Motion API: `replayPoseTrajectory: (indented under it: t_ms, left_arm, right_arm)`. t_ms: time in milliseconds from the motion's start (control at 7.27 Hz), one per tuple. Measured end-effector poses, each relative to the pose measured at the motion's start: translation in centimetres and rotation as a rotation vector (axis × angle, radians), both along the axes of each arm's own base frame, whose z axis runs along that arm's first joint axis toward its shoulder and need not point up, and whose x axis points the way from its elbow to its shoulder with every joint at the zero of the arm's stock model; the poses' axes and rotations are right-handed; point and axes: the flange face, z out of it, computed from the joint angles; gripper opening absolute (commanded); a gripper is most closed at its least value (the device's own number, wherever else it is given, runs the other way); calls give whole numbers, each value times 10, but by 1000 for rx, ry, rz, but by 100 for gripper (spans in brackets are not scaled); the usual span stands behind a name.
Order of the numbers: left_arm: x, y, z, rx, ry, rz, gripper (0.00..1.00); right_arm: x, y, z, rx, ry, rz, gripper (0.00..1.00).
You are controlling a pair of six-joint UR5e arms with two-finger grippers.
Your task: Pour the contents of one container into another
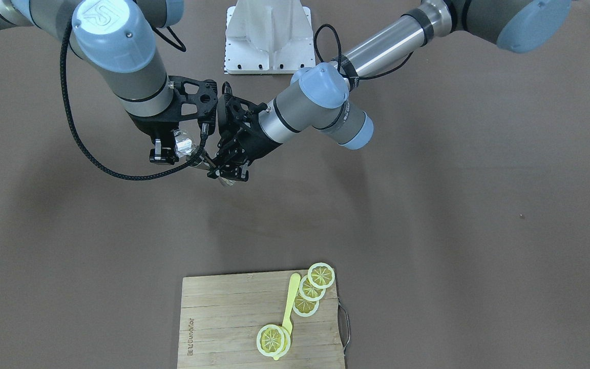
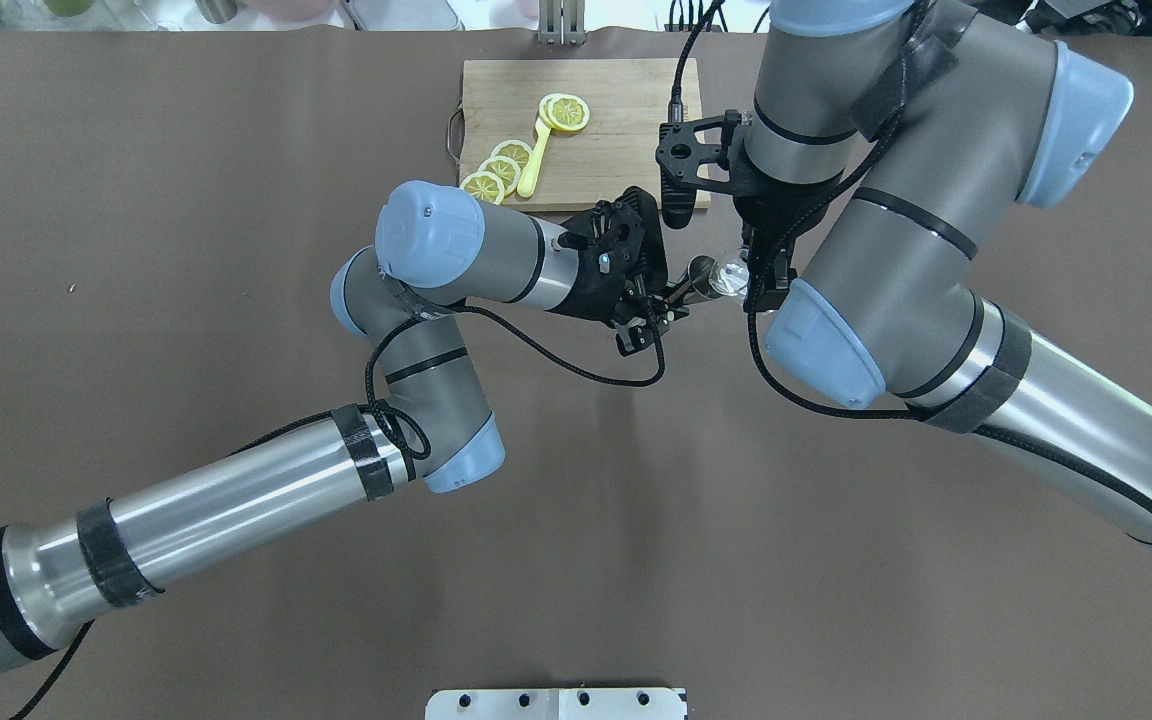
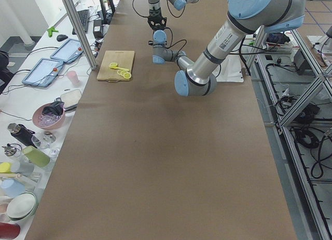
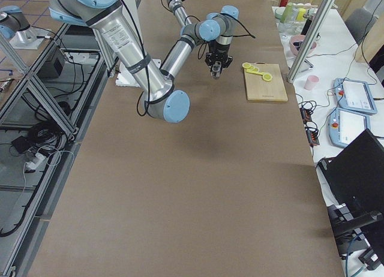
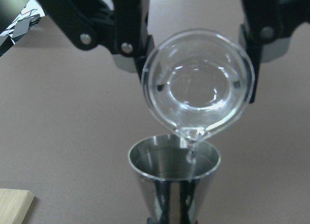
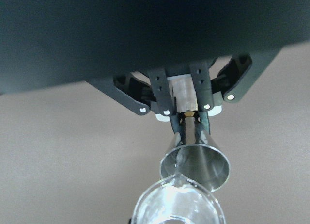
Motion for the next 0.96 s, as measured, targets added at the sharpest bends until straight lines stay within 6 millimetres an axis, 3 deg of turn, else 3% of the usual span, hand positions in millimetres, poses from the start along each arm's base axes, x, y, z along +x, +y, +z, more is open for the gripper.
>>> replayPoseTrajectory:
  t_ms: [963]
  left_arm:
    - [2, 5, 0, 8, 13, 7, 0]
  right_arm:
    - [-2, -1, -1, 1, 36, -12, 0]
